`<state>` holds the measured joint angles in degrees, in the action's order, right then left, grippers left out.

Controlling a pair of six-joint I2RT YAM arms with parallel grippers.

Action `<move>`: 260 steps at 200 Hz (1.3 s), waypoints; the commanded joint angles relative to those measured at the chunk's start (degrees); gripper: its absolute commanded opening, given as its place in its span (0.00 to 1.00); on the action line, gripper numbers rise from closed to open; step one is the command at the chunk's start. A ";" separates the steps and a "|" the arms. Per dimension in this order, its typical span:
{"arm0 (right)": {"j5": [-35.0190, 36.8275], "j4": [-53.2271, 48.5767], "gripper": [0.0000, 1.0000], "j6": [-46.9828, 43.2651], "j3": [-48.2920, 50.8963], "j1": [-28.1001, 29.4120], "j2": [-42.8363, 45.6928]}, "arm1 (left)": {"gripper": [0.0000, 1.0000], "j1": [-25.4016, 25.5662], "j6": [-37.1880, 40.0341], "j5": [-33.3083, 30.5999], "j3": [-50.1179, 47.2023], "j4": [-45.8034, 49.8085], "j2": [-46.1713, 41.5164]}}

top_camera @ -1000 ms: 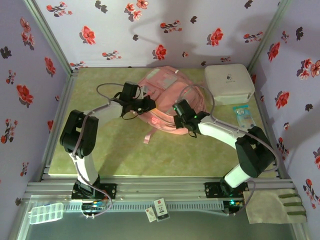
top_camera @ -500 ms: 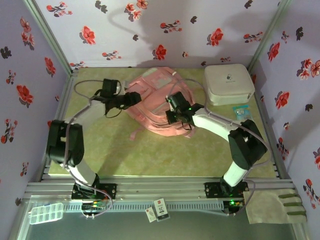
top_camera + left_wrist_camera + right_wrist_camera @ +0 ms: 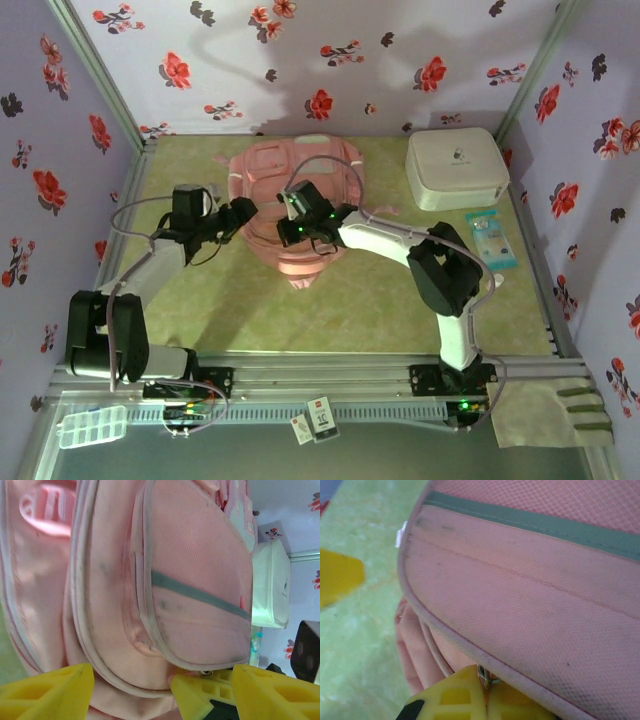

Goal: Pack the student bag
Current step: Zip the student bag at the top-center of the table.

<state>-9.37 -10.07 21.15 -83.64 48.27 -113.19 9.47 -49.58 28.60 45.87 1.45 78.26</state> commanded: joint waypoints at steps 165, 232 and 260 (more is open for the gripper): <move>-3.57 2.91 0.03 3.64 -2.43 1.03 -0.19 | 0.20 -0.99 -2.92 4.58 6.08 -6.73 12.71; 6.10 -7.74 0.05 -0.17 2.07 0.01 5.95 | 0.00 -1.74 2.40 2.48 6.26 -2.33 11.21; 9.24 -11.05 0.05 -1.15 6.89 -2.09 10.37 | 0.00 -1.91 4.01 2.30 5.99 -0.90 10.52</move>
<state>-5.52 -13.85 22.33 -80.34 48.10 -109.14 8.82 -49.91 32.95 50.65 -2.13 90.30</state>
